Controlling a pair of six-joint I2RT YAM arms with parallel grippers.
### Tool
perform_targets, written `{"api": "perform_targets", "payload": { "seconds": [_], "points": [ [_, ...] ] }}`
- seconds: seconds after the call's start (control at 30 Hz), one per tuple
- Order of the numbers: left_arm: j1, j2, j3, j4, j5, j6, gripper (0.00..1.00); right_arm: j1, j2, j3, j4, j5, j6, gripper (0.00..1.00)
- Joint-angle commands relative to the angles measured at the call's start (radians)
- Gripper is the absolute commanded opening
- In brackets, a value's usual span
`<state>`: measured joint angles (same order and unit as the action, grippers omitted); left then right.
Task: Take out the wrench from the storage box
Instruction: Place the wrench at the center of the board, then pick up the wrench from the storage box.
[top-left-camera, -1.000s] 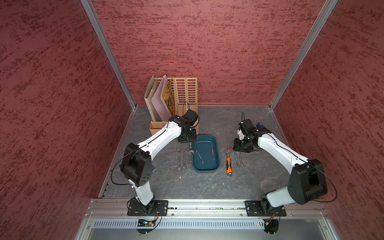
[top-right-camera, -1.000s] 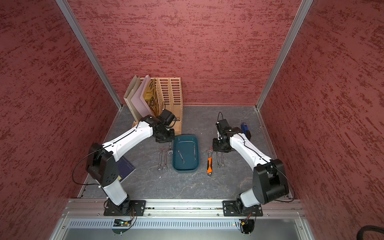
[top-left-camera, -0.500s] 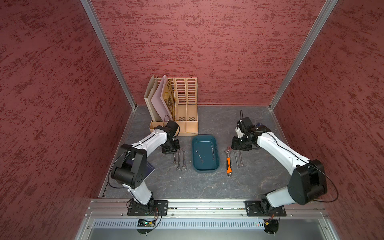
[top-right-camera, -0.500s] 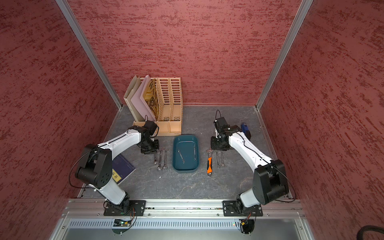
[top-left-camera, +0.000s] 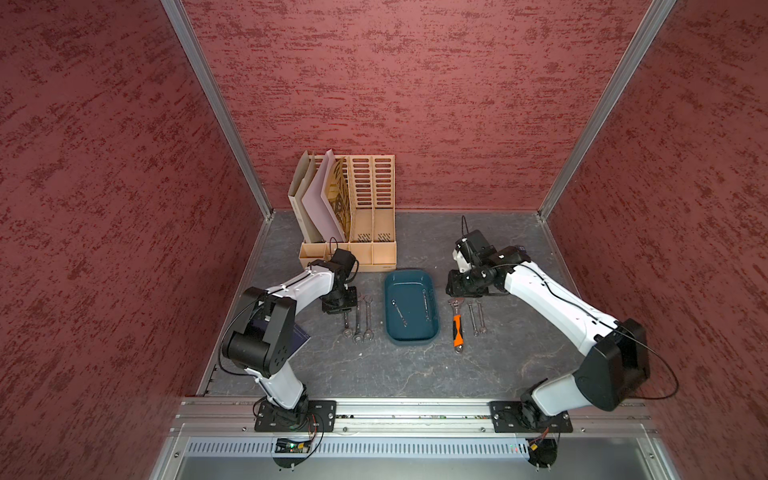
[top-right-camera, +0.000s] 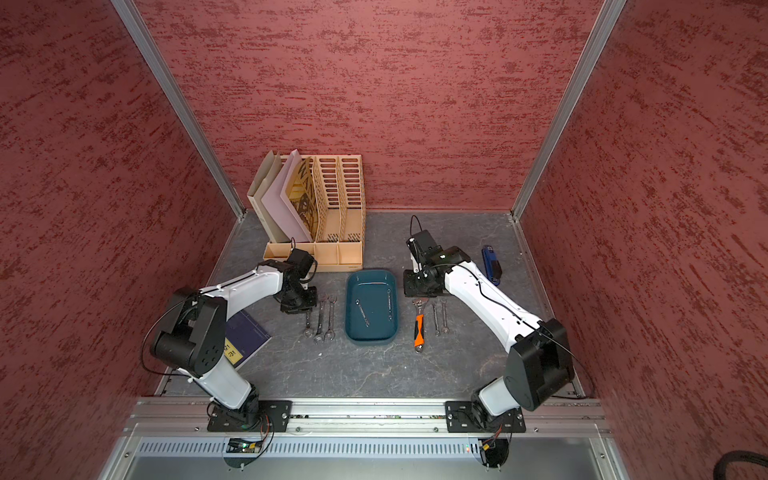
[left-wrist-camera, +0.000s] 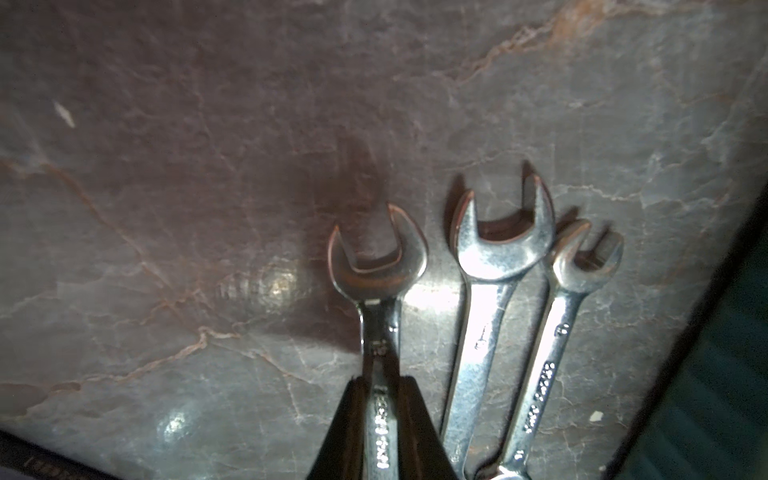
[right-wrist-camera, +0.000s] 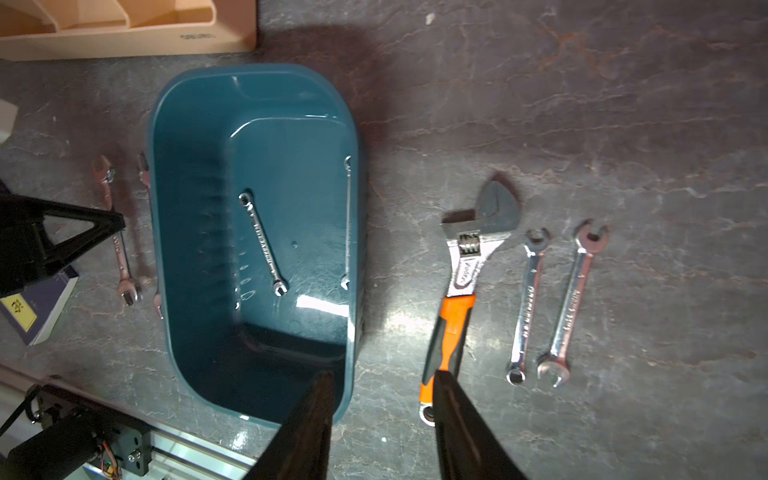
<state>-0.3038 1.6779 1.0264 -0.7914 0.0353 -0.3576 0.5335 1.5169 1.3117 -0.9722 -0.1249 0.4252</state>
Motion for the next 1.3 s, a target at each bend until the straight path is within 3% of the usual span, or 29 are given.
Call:
{"api": "perform_targets", "payload": {
  "seconds": [0.0, 0.53, 0.8, 1.27],
  "points": [
    [0.003, 0.009, -0.012, 0.038, -0.028, 0.032, 0.15, 0.049, 0.041, 0.042, -0.007, 0.027, 0.035, 0.44],
    [-0.01, 0.026, -0.015, 0.052, -0.058, 0.036, 0.17, 0.267, 0.268, 0.132, 0.062, 0.003, 0.106, 0.44],
    [-0.013, 0.009, -0.016, 0.047, -0.082, 0.029, 0.35, 0.323, 0.348, 0.16, 0.075, 0.02, 0.101, 0.43],
    [-0.011, -0.266, -0.049, 0.053, -0.032, -0.074, 0.47, 0.369, 0.448, 0.204, 0.059, 0.099, 0.099, 0.45]
  ]
}}
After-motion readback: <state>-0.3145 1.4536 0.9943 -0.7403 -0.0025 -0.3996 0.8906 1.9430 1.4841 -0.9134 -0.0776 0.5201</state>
